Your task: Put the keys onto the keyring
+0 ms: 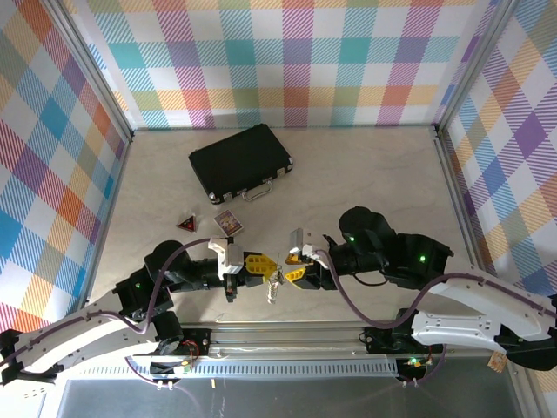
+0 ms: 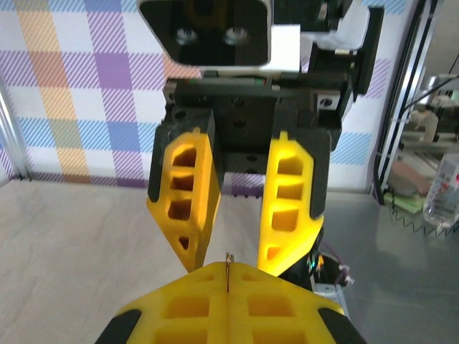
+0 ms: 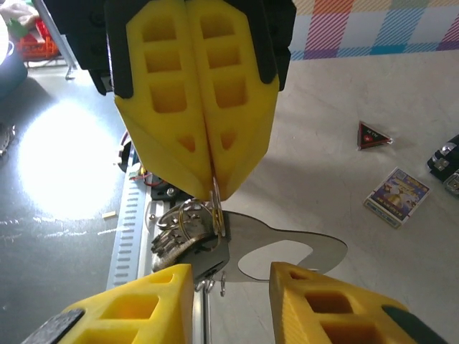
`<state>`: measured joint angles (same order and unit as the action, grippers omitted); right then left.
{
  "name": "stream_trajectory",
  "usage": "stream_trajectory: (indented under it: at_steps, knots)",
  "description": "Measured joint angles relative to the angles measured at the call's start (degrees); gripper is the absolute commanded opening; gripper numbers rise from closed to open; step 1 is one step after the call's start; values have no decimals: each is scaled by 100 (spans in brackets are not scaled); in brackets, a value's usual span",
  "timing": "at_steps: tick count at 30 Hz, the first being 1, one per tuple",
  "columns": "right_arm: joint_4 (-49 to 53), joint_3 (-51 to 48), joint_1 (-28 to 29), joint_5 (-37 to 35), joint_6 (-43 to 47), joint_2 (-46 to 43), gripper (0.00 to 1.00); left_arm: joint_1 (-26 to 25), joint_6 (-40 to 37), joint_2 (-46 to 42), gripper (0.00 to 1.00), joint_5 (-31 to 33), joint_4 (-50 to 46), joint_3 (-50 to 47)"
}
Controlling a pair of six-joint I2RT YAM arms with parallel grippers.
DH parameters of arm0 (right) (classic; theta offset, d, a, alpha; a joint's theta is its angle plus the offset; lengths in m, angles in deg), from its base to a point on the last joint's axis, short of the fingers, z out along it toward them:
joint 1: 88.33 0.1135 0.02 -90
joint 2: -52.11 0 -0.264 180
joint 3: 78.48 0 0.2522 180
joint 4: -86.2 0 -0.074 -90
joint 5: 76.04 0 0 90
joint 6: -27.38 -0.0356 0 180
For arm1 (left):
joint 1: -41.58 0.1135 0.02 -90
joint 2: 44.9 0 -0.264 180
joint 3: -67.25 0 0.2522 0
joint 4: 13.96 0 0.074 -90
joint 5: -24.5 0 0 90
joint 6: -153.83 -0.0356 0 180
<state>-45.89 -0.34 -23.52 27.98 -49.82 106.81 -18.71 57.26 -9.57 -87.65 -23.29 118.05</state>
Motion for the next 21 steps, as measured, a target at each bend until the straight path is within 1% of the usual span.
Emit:
stream_trajectory:
  at_steps: [7, 11, 15, 19, 21]
  knots:
    - [-529, -164, 0, 17, -369, -175, 37, 0, 466, -15, 0, -48, 1163, -551]
    - [-721, -181, 0, 39, -505, -348, 35, 0, 708, 109, 0, -94, 1825, -734]
    - [-811, -181, 0, 46, -553, -374, 34, 0, 809, 223, 0, -122, 2131, -743]
    - [-811, -181, 0, 61, -584, -363, 28, 0, 852, 243, 0, -142, 2247, -743]
    - [-809, -181, 0, 63, -608, -352, 23, 0, 855, 256, 0, -144, 2277, -743]
